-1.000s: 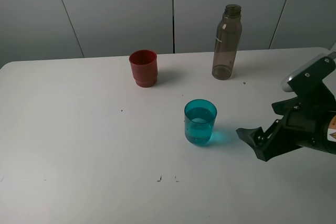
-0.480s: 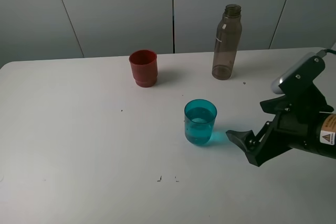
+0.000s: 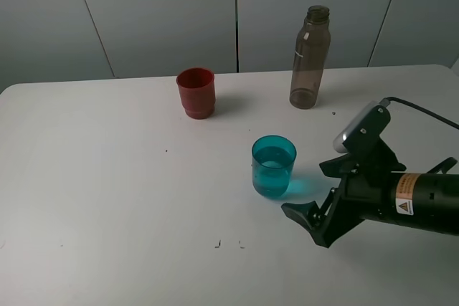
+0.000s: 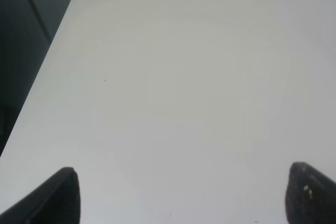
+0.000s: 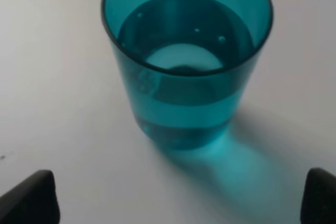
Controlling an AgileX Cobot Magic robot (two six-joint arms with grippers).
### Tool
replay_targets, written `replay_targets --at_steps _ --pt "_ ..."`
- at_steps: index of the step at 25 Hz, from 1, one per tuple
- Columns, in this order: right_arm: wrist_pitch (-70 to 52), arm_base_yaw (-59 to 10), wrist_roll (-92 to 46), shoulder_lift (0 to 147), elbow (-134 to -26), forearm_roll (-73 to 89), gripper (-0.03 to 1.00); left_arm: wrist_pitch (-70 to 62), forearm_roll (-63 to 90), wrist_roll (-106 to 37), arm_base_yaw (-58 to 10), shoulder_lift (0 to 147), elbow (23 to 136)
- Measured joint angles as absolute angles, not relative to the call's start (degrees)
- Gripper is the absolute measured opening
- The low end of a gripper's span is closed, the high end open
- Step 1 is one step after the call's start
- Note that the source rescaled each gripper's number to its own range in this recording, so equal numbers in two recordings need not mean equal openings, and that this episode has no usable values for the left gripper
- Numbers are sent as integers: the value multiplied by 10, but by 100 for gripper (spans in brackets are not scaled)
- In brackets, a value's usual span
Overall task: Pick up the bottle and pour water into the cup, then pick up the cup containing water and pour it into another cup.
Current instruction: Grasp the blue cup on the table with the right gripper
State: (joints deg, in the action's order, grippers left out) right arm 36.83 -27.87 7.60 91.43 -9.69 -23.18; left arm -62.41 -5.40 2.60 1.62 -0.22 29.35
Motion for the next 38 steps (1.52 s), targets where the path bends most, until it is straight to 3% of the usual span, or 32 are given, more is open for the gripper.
replay_targets --at_steps 38 --pt "438 -279 78 1058 -190 -248 100 -624 -54 26 16 -2 294"
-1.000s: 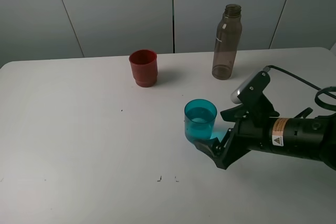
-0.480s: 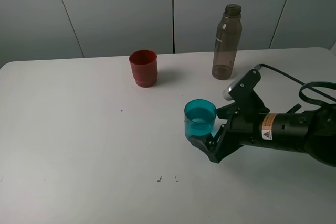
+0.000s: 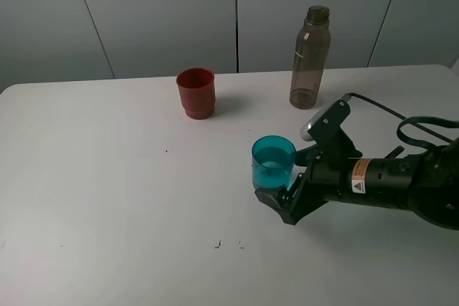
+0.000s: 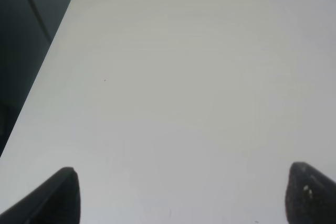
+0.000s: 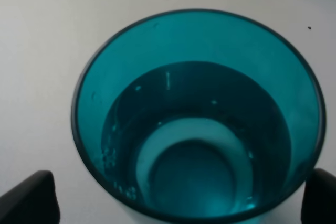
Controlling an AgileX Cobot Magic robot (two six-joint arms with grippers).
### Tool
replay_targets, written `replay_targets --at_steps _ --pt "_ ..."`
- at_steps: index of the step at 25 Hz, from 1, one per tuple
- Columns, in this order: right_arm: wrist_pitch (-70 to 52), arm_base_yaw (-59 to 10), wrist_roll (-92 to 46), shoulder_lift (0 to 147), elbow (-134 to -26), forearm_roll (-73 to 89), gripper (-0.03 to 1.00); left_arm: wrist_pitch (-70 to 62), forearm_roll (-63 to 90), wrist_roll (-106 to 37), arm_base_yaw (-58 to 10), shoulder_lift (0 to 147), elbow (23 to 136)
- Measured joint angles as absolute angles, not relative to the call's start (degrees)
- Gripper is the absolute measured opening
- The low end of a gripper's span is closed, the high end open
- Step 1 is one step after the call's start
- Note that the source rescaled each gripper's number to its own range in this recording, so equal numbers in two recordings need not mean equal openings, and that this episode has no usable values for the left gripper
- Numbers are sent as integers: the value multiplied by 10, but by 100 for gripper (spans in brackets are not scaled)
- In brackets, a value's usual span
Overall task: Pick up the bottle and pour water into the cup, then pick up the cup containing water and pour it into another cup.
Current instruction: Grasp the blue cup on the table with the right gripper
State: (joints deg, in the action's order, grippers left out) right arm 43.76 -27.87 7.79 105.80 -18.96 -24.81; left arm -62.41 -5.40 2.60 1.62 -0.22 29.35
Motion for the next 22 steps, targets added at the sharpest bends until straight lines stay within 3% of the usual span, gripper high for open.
replay_targets --at_steps 22 --pt "451 -279 -3 1063 -190 -231 100 -624 -54 26 16 -2 294"
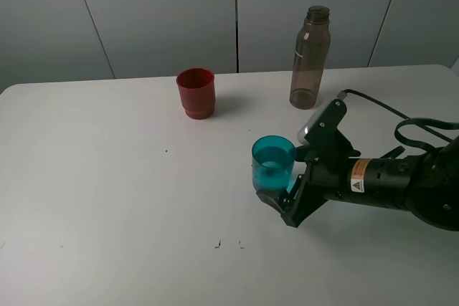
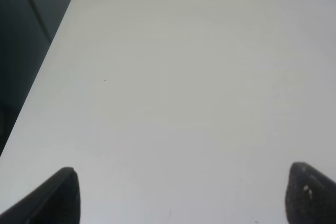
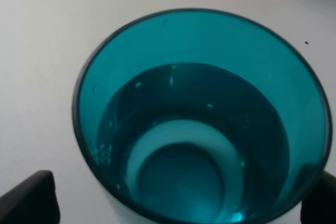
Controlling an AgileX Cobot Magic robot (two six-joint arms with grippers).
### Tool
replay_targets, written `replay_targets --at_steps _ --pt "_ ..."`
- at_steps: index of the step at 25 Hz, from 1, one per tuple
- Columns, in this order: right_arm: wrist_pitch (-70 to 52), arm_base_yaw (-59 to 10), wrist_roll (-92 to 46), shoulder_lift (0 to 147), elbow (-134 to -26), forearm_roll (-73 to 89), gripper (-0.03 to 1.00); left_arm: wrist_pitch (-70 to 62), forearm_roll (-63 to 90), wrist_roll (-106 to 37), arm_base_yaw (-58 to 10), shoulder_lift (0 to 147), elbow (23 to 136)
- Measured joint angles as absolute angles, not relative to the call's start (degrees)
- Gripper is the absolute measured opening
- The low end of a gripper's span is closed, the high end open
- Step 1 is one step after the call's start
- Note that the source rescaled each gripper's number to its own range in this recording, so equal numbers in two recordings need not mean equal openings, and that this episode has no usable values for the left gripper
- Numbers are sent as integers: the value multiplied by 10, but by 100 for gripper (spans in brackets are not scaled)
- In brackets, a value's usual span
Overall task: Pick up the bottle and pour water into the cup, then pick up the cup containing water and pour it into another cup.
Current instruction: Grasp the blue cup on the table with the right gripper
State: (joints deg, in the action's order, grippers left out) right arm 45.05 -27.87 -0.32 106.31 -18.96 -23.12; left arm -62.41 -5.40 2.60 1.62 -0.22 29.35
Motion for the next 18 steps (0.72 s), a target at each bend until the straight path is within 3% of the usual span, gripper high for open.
replay_targets --at_steps 18 --pt "530 -279 -29 1108 -214 -218 100 -624 -54 26 16 -2 294"
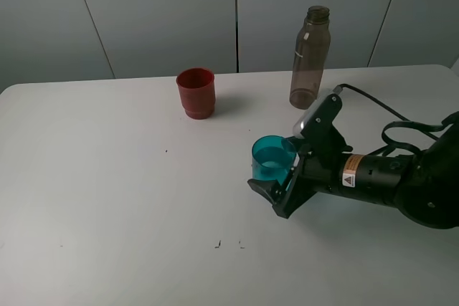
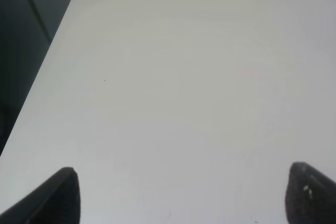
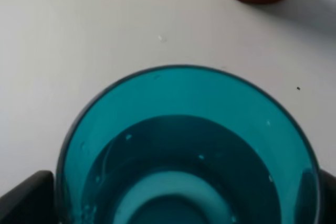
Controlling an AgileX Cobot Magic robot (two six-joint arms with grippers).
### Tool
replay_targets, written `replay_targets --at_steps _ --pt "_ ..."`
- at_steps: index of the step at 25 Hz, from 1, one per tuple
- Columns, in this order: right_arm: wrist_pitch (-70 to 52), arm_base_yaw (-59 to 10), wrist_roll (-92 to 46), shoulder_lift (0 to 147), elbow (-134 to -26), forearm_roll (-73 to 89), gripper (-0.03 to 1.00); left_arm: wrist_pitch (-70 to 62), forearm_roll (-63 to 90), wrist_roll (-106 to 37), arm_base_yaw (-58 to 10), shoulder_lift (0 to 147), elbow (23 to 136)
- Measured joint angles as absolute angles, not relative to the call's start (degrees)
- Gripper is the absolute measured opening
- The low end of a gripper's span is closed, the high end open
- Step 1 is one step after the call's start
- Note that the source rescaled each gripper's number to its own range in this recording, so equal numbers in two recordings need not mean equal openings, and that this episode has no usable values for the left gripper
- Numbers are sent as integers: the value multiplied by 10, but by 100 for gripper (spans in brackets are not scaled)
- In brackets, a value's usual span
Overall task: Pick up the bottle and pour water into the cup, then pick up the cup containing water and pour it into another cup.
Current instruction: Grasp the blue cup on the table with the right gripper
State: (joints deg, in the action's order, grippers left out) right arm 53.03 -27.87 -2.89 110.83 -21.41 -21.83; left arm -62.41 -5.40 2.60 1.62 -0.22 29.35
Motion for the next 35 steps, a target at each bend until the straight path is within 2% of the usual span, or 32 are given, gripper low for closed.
replay_targets --at_steps 24,25,26,28,29,35 --pt "543 -279 -21 1134 -229 -224 100 -624 -54 26 16 -2 294" --pt "544 -279 -21 1134 -229 -226 93 -624 -54 26 16 -2 294" --pt "545 -279 -21 1134 -229 -228 77 -624 -54 26 16 -2 294" --pt "548 -279 -20 1134 -229 -232 11 -624 -54 26 16 -2 294" --pt "548 -279 -20 1134 -229 -232 16 -624 -54 26 16 -2 294" --pt "548 -279 -17 1134 -229 -232 16 -624 -54 26 16 -2 294"
